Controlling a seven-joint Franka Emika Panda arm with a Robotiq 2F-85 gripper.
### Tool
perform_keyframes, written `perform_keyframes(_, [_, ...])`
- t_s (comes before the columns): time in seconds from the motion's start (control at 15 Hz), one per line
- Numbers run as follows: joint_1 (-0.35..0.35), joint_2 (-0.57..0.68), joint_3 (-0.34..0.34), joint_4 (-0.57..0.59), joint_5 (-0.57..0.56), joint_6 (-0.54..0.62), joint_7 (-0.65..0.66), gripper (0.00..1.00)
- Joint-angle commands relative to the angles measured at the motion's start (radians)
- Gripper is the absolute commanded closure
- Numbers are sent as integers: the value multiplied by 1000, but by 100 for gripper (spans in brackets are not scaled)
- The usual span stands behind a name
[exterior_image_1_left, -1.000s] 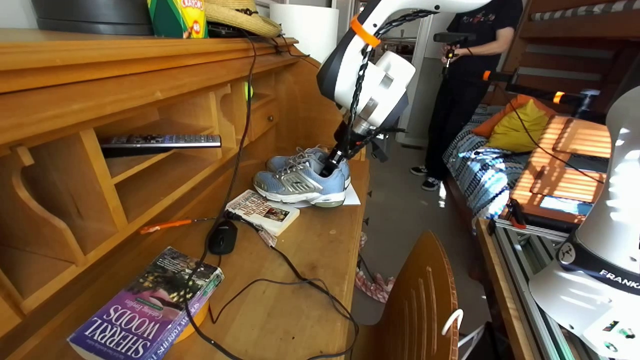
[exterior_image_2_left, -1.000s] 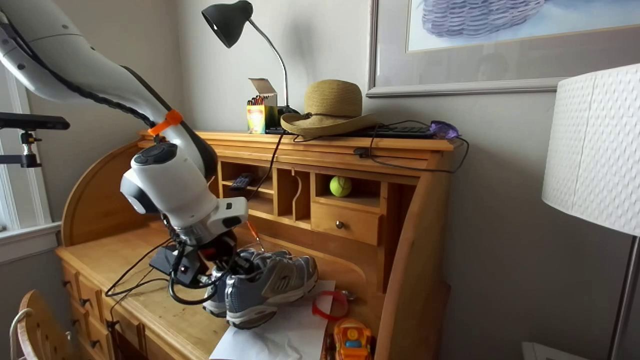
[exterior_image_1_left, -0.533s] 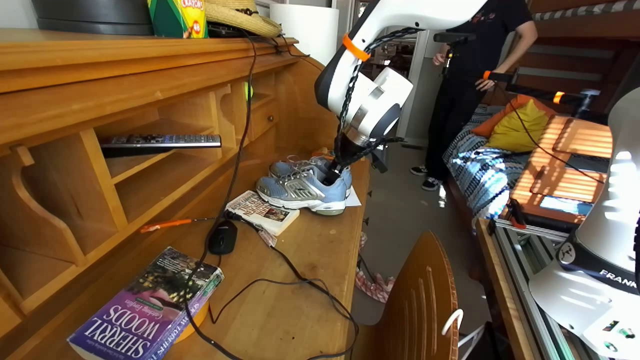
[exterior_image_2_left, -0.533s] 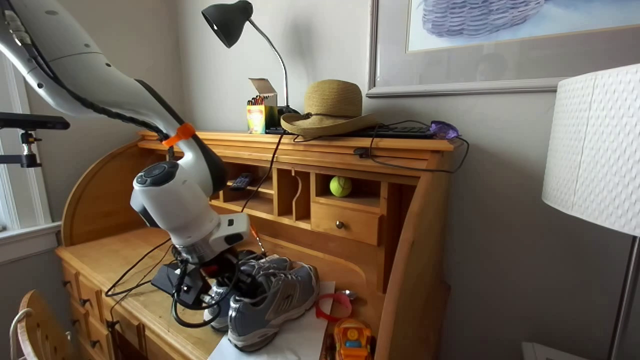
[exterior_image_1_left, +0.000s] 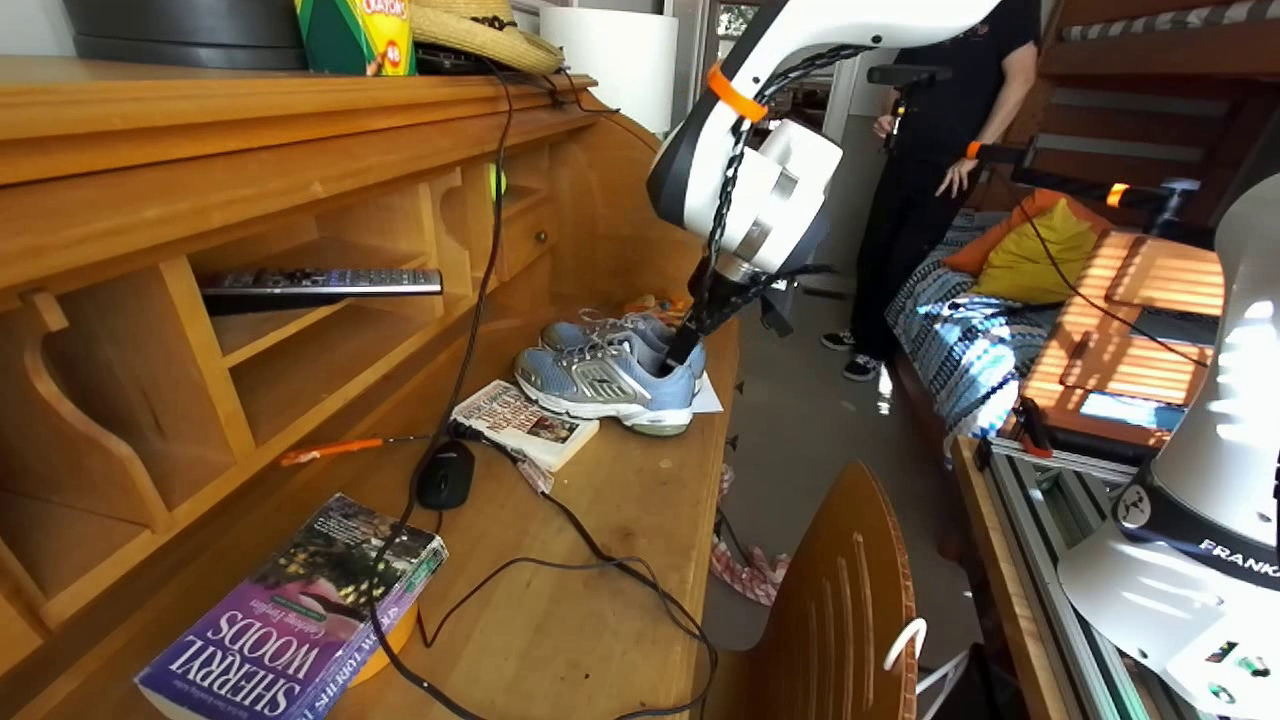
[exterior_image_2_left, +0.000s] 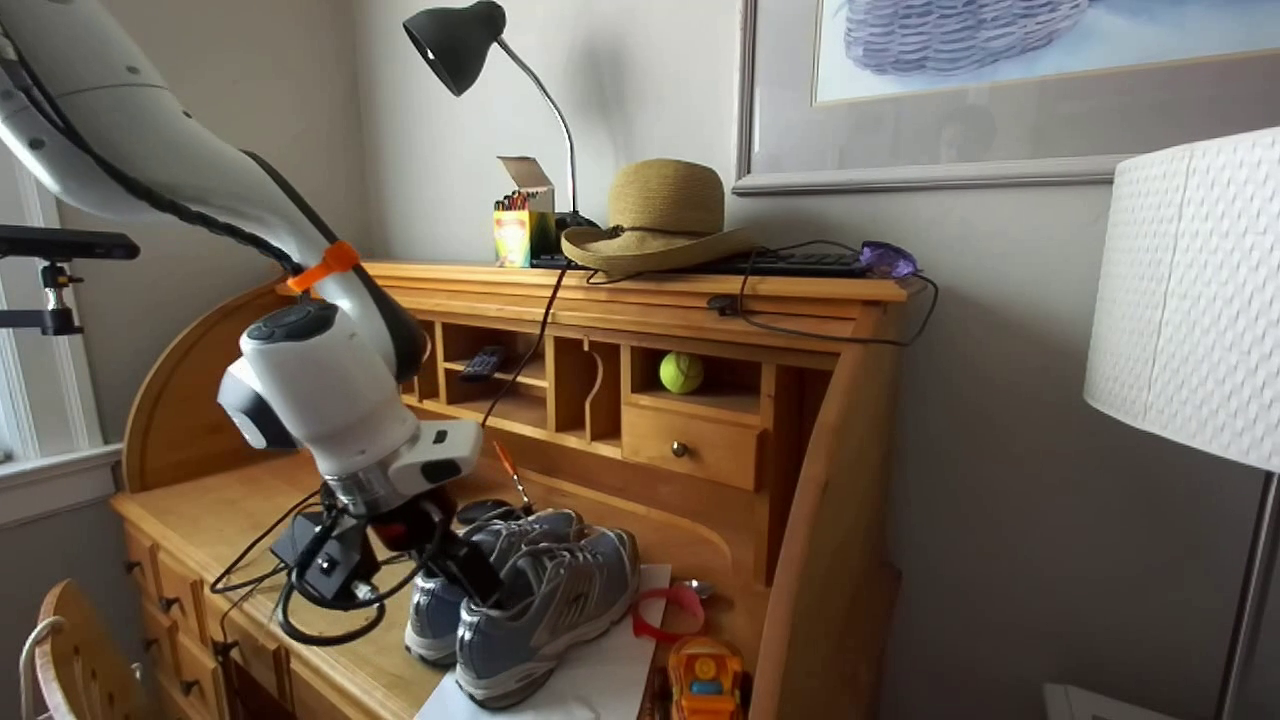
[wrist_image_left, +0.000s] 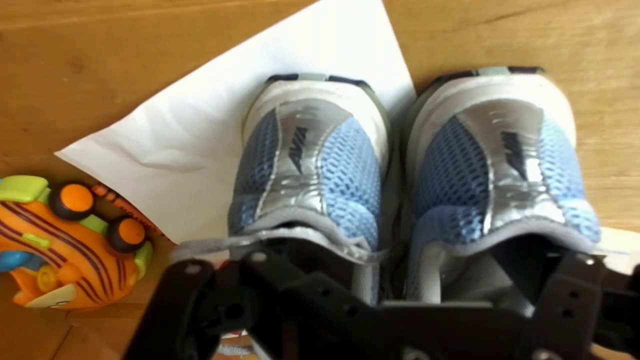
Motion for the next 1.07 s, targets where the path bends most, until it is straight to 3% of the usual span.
perform_keyframes(0.0, [-65, -232, 30, -182, -220, -13, 239, 0])
perform_keyframes(0.13, [-107, -333, 37, -243, -350, -58, 357, 0])
perform_keyframes(0.2, [-49, -389, -42, -269, -382, -113, 364, 0])
perform_keyframes(0.27, [-69, -447, -45, -296, -453, -165, 395, 0])
perform_keyframes(0.33, [-158, -502, 13, -314, -543, -238, 439, 0])
perform_keyframes(0.4, [-119, -552, -48, -323, -589, -319, 456, 0])
perform_keyframes(0.6, [-164, -653, -4, -306, -575, -510, 571, 0])
perform_keyframes(0.8, [-145, -724, 26, -319, -497, -543, 681, 0])
perform_keyframes(1.0, [-148, -698, 27, -284, -509, -533, 676, 0])
